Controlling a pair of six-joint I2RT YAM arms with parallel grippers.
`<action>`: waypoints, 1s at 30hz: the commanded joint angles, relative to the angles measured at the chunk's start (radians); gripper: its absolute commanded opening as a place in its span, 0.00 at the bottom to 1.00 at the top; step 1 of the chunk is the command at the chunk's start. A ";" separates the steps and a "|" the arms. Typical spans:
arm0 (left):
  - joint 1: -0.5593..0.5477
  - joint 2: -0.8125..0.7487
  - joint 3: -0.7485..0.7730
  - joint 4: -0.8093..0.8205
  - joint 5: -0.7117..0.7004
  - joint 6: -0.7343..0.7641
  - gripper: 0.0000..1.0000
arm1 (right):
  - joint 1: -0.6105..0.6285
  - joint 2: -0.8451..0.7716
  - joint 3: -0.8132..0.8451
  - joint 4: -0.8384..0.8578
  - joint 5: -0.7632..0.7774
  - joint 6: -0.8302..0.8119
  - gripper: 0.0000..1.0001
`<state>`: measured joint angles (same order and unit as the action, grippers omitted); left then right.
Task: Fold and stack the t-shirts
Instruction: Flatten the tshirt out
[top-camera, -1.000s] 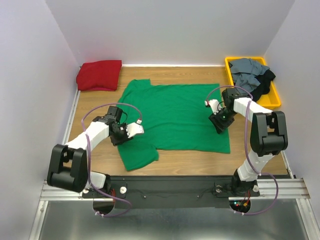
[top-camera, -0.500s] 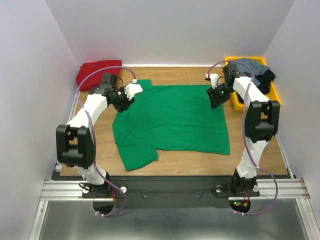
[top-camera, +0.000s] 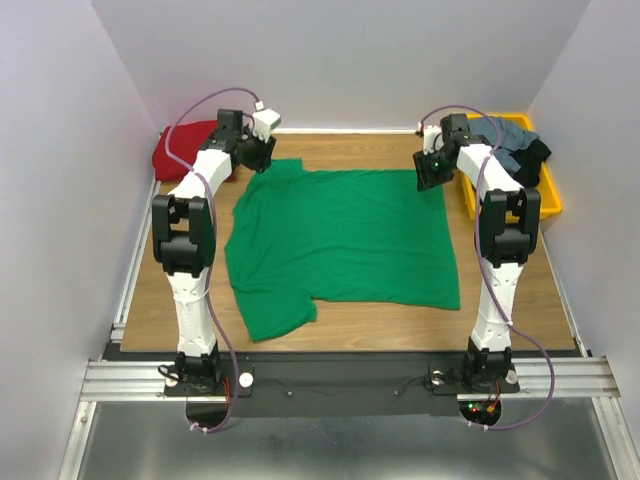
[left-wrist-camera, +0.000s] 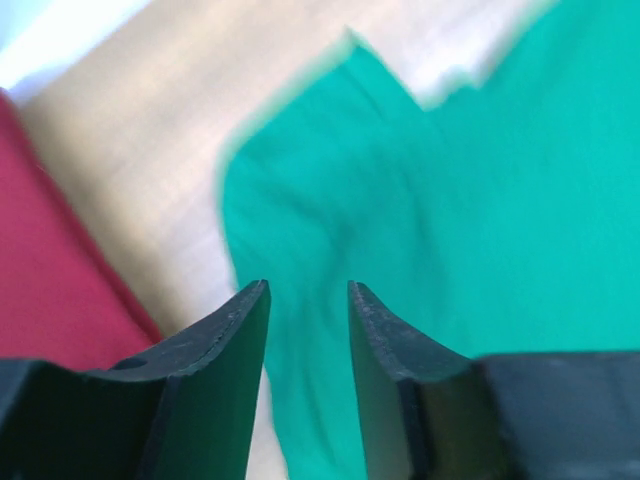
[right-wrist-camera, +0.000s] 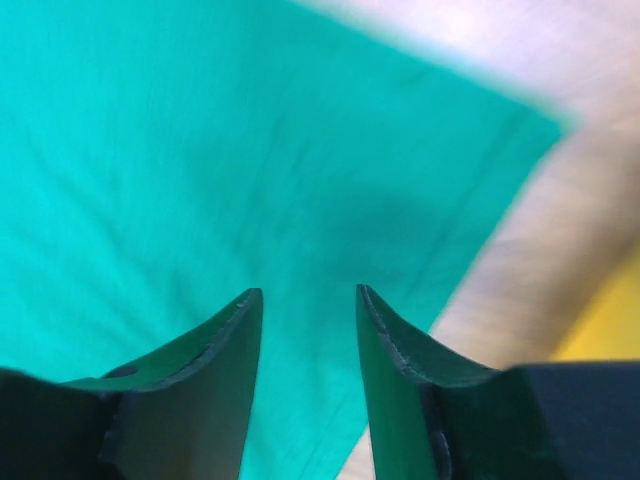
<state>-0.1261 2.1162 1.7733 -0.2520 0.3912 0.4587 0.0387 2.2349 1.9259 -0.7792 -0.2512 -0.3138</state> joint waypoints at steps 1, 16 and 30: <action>0.005 0.109 0.205 0.089 -0.018 -0.153 0.52 | -0.026 0.000 0.087 0.135 0.088 0.102 0.50; -0.004 0.402 0.517 0.088 -0.029 -0.170 0.70 | -0.034 0.180 0.219 0.139 0.099 0.156 0.61; 0.014 0.426 0.517 -0.038 -0.147 -0.073 0.20 | -0.034 0.198 0.145 0.136 0.098 0.125 0.63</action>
<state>-0.1383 2.5629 2.2433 -0.2924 0.2802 0.3908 0.0040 2.4260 2.1010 -0.6529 -0.1535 -0.1825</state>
